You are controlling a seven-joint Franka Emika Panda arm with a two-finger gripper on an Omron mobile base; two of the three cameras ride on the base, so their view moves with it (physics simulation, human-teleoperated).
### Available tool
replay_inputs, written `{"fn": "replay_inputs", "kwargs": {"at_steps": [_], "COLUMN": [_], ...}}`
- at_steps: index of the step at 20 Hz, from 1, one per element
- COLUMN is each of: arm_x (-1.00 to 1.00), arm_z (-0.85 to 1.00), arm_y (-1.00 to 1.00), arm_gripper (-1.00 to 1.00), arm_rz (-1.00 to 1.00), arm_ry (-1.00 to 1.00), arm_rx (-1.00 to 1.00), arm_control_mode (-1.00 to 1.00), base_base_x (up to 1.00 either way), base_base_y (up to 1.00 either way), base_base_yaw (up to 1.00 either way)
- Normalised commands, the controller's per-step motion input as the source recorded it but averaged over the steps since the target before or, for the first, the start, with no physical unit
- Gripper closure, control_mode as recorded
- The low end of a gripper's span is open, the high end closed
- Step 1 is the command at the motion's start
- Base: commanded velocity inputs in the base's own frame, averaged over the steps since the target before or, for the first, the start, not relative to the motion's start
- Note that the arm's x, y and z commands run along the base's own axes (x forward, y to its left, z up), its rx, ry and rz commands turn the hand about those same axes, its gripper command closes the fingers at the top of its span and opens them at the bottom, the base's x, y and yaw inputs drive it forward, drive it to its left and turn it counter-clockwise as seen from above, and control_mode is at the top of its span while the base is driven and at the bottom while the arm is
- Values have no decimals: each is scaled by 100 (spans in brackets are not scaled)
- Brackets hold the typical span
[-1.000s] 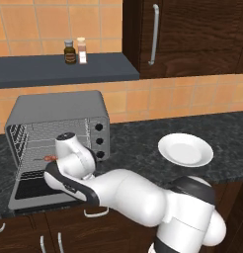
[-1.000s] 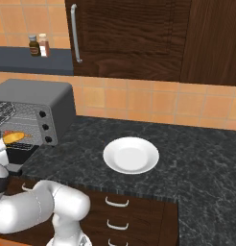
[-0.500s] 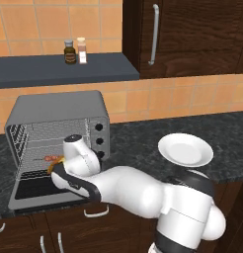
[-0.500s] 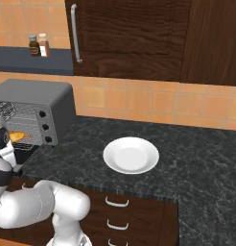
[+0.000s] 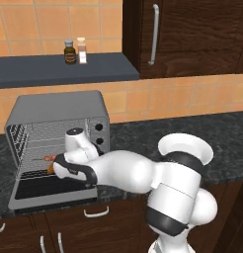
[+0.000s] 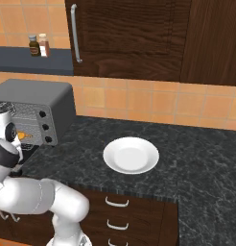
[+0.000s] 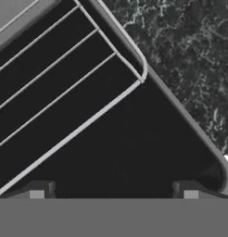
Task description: Pick up the kebab skewer and baguette bread, and place them inside the toaster oven. Close the toaster oven door and start by setting the timer.
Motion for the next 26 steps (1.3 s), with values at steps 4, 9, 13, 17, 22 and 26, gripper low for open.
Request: {"fn": "replay_inputs", "kwargs": {"at_steps": [4, 9, 13, 17, 22, 26], "arm_x": [58, 48, 62, 60, 50, 43], "arm_z": [0, -3, 0, 0, -15, -8], "arm_y": [12, 26, 22, 11, 4, 7], "arm_gripper": [-100, -100, -100, -100, -100, -100], "arm_rz": [0, 0, -2, -6, -7, -8], "arm_ry": [0, 0, 0, 0, 0, 0], "arm_rx": [0, 0, 0, 0, 0, 0], "arm_control_mode": [-100, -100, -100, -100, -100, -100], "base_base_x": [0, 0, 0, 0, 0, 0], "base_base_y": [0, 0, 0, 0, 0, 0], "base_base_yaw": [0, 0, 0, 0, 0, 0]}}
